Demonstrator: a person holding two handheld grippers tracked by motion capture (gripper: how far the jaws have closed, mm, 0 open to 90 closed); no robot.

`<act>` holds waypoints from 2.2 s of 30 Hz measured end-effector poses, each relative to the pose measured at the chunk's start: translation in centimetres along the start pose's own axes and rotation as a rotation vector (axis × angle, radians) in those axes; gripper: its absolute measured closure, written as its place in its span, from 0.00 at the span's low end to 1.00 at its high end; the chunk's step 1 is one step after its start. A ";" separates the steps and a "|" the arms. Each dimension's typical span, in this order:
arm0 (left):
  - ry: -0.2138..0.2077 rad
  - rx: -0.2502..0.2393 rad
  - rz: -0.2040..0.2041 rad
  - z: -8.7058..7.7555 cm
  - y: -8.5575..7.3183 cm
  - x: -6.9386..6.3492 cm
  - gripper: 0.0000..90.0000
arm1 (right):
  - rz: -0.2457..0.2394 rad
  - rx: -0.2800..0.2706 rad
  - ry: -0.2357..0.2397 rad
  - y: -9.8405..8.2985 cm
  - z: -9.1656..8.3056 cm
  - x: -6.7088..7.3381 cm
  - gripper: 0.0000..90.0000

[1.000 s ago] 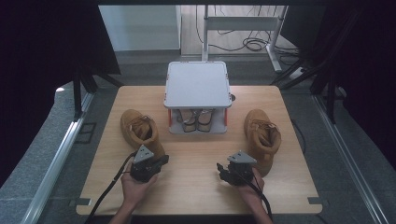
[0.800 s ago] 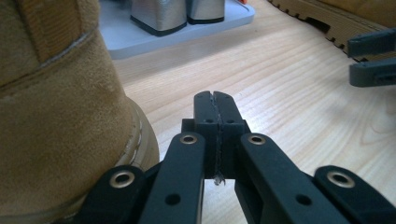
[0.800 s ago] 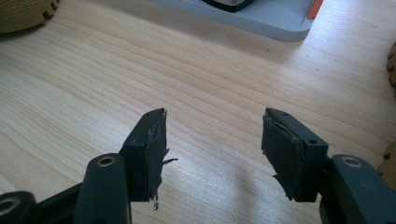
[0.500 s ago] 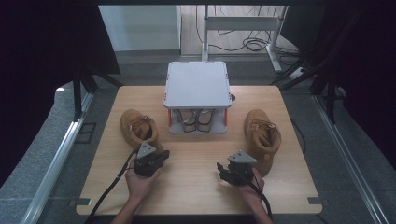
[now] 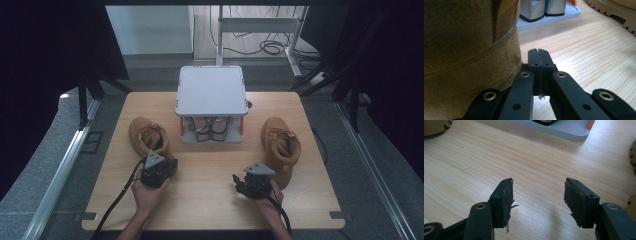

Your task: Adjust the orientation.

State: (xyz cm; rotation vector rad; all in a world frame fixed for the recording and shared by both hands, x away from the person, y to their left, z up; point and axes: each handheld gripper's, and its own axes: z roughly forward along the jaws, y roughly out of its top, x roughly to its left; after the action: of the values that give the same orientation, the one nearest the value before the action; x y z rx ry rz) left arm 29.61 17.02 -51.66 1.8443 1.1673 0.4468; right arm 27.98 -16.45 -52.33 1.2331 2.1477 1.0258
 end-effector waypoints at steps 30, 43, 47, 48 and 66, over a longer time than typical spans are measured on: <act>-0.057 0.025 -0.016 -1.3 -0.3 1.0 1.00 | -0.001 -0.002 -0.013 0.0 -0.2 -0.3 0.45; -0.055 0.042 -0.007 -2.6 -0.8 1.5 1.00 | 0.003 -0.002 -0.022 0.0 -0.3 -0.6 0.45; -0.067 0.045 -0.021 -3.3 -1.1 2.0 1.00 | 0.001 0.000 -0.023 -0.1 -0.3 -0.5 0.45; -0.068 0.045 -0.024 -3.4 -1.2 2.0 1.00 | 0.001 0.000 -0.023 -0.1 -0.3 -0.5 0.45; -0.033 0.073 -0.026 -6.0 -2.4 3.3 1.00 | 0.006 0.003 -0.025 -0.1 -0.2 -0.6 0.45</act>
State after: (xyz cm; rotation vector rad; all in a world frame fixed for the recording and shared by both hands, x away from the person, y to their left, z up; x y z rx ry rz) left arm 25.88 23.20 -50.81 1.8894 1.1980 0.3617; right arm 28.11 -17.13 -52.31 1.2476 2.1287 1.0050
